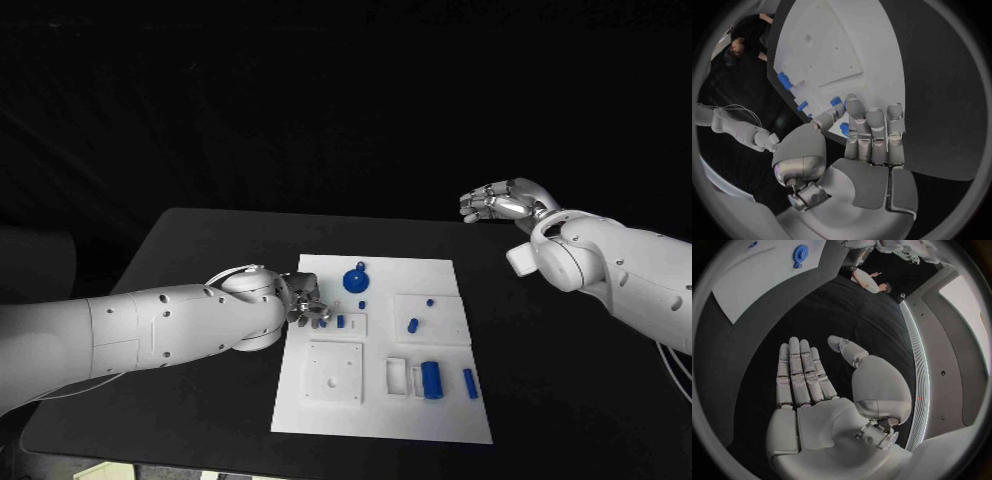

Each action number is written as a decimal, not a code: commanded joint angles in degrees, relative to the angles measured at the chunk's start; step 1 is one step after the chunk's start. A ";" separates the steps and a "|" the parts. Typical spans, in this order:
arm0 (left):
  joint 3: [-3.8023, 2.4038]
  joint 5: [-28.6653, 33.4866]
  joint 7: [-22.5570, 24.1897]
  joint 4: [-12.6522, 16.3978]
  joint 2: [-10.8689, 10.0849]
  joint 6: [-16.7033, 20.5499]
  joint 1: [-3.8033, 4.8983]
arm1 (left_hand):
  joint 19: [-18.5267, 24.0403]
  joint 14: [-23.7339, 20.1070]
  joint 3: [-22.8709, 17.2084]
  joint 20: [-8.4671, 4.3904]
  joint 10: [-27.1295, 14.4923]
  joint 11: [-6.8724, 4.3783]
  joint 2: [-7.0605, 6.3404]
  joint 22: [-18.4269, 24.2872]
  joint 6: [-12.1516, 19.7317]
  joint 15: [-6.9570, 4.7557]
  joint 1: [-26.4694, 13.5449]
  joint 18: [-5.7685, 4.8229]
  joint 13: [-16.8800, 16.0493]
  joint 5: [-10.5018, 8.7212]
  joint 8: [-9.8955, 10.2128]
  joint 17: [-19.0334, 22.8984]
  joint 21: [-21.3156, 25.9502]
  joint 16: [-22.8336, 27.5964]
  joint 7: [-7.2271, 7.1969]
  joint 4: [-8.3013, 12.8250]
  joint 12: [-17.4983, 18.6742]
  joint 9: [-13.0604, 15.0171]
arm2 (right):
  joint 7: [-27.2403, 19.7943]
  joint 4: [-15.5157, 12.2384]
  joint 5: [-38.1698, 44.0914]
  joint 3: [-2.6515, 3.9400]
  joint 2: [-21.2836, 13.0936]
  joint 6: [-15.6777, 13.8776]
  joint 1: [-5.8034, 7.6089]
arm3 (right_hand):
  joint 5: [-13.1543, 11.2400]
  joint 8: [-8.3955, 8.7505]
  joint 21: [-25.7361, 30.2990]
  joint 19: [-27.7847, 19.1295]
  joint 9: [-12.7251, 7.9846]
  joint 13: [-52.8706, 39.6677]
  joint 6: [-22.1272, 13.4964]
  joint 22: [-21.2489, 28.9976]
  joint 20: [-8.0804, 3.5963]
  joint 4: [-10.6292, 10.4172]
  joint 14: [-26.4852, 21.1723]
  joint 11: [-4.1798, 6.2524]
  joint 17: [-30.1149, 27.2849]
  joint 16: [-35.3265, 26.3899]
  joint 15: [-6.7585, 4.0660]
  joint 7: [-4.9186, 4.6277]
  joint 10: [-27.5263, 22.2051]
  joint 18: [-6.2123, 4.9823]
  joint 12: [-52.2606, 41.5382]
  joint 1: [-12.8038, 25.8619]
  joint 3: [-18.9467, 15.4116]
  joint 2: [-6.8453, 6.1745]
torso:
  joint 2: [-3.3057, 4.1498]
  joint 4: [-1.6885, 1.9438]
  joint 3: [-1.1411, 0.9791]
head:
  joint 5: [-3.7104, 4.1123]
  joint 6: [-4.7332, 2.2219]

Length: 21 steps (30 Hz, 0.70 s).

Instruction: Assemble the parts on the task board

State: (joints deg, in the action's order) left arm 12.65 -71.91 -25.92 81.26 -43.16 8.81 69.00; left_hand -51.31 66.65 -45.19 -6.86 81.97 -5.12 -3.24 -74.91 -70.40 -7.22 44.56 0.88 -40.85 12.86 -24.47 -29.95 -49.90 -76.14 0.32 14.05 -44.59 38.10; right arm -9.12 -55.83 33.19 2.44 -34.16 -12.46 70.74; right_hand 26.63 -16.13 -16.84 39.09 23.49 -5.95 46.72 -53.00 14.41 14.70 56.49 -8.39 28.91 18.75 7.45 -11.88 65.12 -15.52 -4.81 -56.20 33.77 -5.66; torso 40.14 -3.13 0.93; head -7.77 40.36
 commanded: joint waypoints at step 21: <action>0.02 -1.70 1.09 -0.37 0.15 1.06 -0.74 | -0.45 0.24 -1.63 -5.52 -0.18 -0.68 3.08 -1.12 0.26 0.19 2.31 0.13 -0.08 0.26 -0.22 -0.07 0.07 -0.30 -0.26 1.99 -0.35 -0.10 | -0.35 -0.21 0.55 0.02 -0.03 0.97 -0.01 | 0.31 -0.36 0.23 -0.33 -0.12 0.09 -0.36 -0.09 -0.01 -0.14 -0.34 -0.13 0.10 -0.35 0.17 -0.06 0.41 0.52 0.38 -0.27 -0.26 -0.03 | 0.02 -0.06 -0.03 | -0.18 0.02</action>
State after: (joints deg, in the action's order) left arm 12.59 -73.30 -25.20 80.83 -43.08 9.87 68.41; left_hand -51.31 66.73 -45.12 -6.86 82.07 -5.23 -3.23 -74.93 -70.40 -7.13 44.57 0.88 -40.85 12.93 -24.64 -29.95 -49.90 -76.14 0.32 14.13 -44.59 38.06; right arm -9.12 -55.93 33.25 2.44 -34.17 -12.42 70.74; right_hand 26.63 -16.13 -16.84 39.09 23.44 -5.95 46.73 -53.00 14.41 14.70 56.50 -8.39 28.95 18.75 7.45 -11.86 65.13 -15.52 -4.81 -56.20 33.77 -5.66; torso 40.16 -3.16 0.93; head -7.95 40.37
